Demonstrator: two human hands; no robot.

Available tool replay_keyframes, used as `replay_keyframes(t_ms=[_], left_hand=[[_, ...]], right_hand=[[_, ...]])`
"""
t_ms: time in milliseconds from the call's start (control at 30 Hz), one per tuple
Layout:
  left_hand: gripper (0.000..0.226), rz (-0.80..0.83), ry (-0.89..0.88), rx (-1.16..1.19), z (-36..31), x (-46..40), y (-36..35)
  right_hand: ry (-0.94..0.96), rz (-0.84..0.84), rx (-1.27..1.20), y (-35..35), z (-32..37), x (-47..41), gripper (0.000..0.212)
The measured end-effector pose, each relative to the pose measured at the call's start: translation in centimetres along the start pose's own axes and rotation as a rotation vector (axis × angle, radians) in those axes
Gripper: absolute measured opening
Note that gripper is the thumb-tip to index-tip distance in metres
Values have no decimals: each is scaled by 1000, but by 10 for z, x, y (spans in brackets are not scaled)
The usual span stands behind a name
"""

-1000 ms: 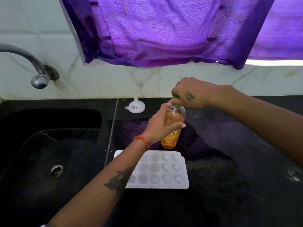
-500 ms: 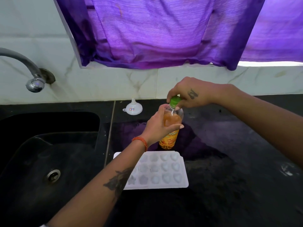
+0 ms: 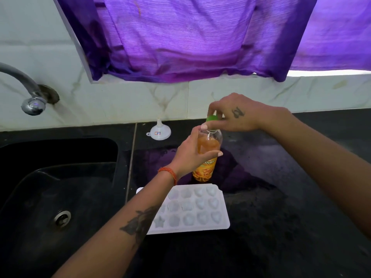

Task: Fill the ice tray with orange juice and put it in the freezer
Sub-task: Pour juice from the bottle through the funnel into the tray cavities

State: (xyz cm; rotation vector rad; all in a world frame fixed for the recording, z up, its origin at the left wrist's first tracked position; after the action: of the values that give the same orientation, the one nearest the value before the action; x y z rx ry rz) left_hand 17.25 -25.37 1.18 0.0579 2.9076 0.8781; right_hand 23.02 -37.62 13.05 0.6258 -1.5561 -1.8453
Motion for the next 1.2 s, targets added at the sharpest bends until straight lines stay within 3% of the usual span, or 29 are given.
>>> replay_keyframes(t_ms=[133, 267, 400, 500, 600, 767, 867, 1000, 1100, 1200], left_hand=[[76, -6, 4, 1, 2, -1, 0], [78, -4, -1, 5, 3, -2, 0], [83, 4, -1, 48, 5, -1, 0], [89, -5, -12, 91, 7, 2, -2], [88, -39, 22, 136, 14, 8, -6], [61, -33, 81, 181, 29, 17, -10], [59, -12, 91, 168, 35, 20, -9], [53, 81, 112, 152, 45, 22, -2], [41, 93, 138, -27, 63, 19, 17], [34, -27, 172, -274, 82, 9, 42]], right_hand=[[79, 48, 75, 12, 14, -5, 34], [110, -70, -18, 41, 17, 1, 35], [1, -262, -196, 36, -7, 28, 39], [-182, -294, -304, -18, -38, 51, 39], [-405, -242, -383, -98, -62, 72, 38], [-608, -213, -436, -197, -65, 96, 43], [-634, -171, -442, -215, -60, 99, 47], [-615, -15, -387, -201, -50, 96, 68], [-533, -189, -506, -178, -30, 91, 75], [-451, -451, -769, -161, -5, 78, 92]])
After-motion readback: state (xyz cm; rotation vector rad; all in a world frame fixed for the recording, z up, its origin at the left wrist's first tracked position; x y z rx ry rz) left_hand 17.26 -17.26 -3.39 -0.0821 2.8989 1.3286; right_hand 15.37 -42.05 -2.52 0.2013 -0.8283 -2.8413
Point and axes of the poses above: each hand's wrist, its own x-axis away from the middle knuckle, its own y-axis out of the back of the hand, z = x × y, the point moved 2 cm from there along -x, towards the middle knuckle, and after that the axes turned 7 degrees about -x, right-handed, at the moved point
